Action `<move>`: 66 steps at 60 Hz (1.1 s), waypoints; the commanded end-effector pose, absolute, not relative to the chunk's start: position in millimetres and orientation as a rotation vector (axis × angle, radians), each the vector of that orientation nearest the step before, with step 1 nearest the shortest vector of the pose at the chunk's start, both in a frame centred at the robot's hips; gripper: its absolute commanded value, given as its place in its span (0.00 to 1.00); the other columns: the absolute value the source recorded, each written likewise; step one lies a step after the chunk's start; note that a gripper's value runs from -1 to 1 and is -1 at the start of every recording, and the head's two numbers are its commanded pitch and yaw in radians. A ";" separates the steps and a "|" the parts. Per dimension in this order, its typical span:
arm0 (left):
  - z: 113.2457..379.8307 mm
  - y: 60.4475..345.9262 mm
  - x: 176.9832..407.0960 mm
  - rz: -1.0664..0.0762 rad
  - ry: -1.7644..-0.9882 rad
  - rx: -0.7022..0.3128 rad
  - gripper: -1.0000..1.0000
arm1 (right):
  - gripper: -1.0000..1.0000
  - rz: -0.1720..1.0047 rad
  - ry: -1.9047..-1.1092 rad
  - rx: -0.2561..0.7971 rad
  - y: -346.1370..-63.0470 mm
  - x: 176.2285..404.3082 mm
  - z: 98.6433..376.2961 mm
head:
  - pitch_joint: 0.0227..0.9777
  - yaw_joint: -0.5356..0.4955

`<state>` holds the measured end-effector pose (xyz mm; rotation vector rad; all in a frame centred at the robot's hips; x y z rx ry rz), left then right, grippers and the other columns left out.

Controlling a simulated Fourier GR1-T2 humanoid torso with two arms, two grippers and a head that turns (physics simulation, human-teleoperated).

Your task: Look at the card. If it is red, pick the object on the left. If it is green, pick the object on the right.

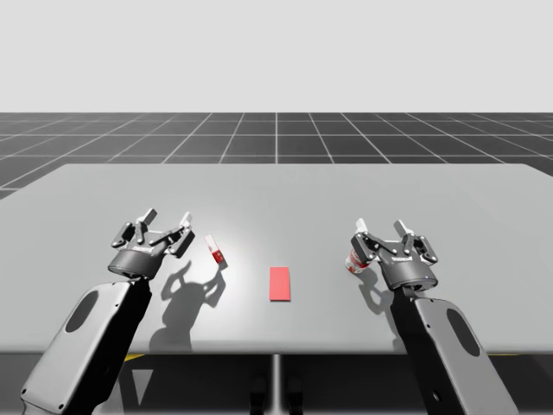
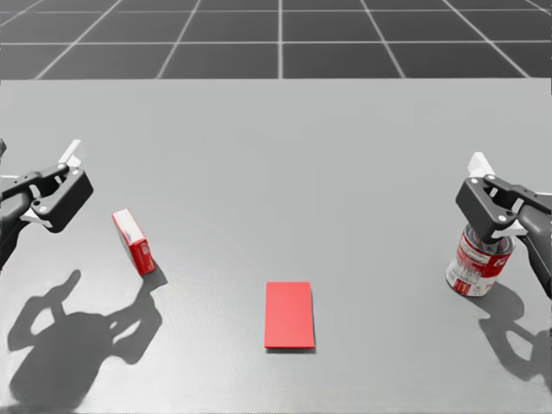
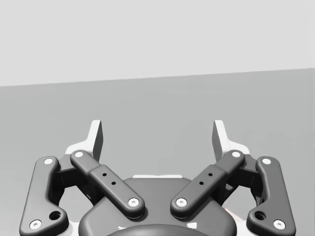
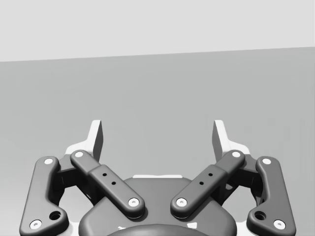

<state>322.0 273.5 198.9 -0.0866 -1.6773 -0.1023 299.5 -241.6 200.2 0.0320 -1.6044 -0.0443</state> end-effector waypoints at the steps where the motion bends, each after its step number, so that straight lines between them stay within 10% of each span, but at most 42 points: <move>1: 200.3 272.5 322.2 -0.107 -1.691 -0.094 0.00 | 0.00 -0.046 -1.605 0.034 -242.1 299.5 200.8 | 0.82 0.53; 43: 202.8 268.9 319.6 -0.108 -1.698 -0.095 0.00 | 0.00 -0.047 -1.613 0.040 -243.6 297.9 203.8 | 0.93 0.54; 66: 201.8 268.5 320.4 -0.113 -1.696 -0.095 0.00 | 0.00 -0.048 -1.611 0.041 -242.2 297.2 203.3 | 0.87 0.72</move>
